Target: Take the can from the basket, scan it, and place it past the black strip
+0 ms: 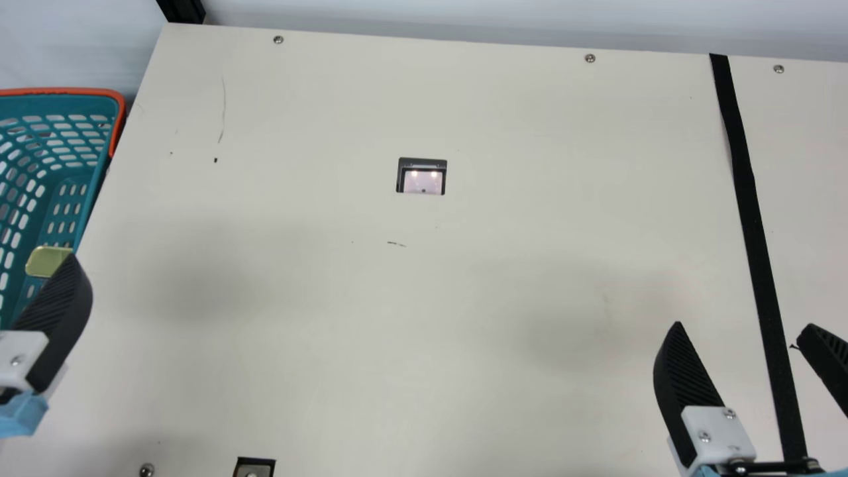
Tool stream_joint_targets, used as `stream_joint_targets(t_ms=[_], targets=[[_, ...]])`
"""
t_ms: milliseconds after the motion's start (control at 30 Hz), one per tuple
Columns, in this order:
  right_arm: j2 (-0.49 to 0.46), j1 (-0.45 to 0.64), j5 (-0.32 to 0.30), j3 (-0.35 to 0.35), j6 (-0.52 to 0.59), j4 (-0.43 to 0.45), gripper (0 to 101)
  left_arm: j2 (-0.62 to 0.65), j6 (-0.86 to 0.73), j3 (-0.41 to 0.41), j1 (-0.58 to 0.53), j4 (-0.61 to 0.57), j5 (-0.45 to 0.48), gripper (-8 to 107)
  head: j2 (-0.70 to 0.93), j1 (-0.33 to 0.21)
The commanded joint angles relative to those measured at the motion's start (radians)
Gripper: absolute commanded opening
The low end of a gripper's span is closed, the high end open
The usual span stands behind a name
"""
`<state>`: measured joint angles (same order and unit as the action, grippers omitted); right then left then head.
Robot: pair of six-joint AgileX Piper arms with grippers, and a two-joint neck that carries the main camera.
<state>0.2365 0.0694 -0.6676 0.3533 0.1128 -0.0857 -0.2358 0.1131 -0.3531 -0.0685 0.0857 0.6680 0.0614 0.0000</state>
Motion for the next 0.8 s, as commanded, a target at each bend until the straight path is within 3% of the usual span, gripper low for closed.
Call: stream_joint_targets(t_ms=[0,767], targets=[[0.000,0.000,0.000,0.000,0.000,0.000,101,0.000,0.000,0.000,0.000,0.000,0.000,90,0.012,-0.011],[0.000,0.000,0.000,0.000,0.000,0.000,101,0.000,0.000,0.000,0.000,0.000,0.000,90,0.012,-0.011]])
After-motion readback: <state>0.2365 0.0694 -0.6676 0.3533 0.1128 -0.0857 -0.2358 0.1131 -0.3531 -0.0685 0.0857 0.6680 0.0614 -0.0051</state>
